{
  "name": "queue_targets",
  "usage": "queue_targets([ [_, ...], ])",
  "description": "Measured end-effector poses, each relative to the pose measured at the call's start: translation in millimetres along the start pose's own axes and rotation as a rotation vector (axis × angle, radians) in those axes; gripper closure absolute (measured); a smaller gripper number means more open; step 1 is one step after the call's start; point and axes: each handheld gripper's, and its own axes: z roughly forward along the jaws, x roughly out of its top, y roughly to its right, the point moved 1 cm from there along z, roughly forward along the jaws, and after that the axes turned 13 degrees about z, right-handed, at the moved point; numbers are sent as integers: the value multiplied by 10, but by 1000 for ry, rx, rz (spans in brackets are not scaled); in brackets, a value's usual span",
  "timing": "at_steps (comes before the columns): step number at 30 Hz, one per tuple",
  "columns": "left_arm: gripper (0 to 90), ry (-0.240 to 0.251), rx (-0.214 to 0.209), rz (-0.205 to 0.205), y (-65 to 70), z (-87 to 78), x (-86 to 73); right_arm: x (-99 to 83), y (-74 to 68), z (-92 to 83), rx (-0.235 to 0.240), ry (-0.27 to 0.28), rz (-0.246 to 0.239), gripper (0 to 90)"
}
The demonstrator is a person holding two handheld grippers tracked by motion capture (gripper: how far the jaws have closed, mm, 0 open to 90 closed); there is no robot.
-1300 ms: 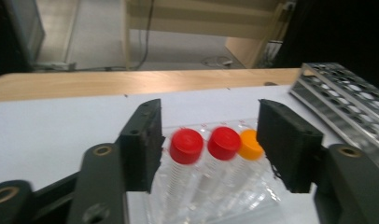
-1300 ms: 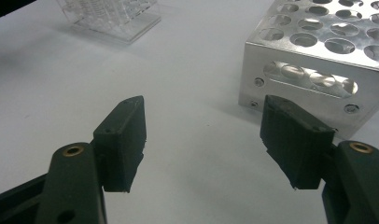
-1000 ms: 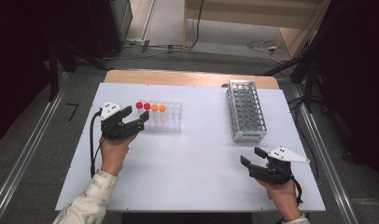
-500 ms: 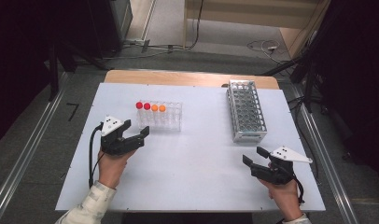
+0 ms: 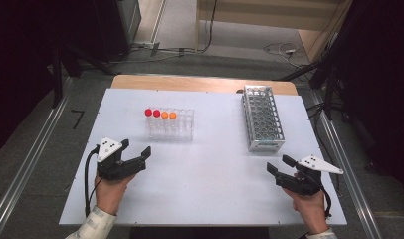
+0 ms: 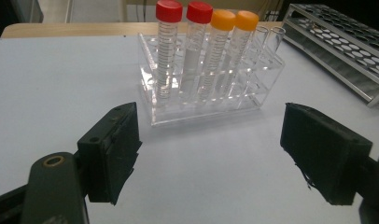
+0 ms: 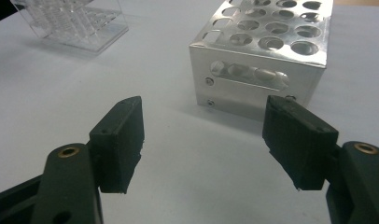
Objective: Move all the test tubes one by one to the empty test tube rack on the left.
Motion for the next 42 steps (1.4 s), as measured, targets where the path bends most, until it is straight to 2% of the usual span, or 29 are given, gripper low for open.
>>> queue_targets([
  [9,171,-21,23,-6,-55,-46,-106,6,198,-92,-42,20,32,269],
  [16,171,-29,67,-20,-171,-95,-179,-15,383,-165,-74,33,63,269],
  [29,171,-36,104,-37,-320,-229,-275,-52,504,-246,-111,36,76,266],
  [35,171,-27,123,-38,-376,-314,-317,-66,550,-268,-140,36,73,266],
  [42,171,-42,134,-46,-438,-348,-394,-82,637,-290,-172,35,83,266],
])
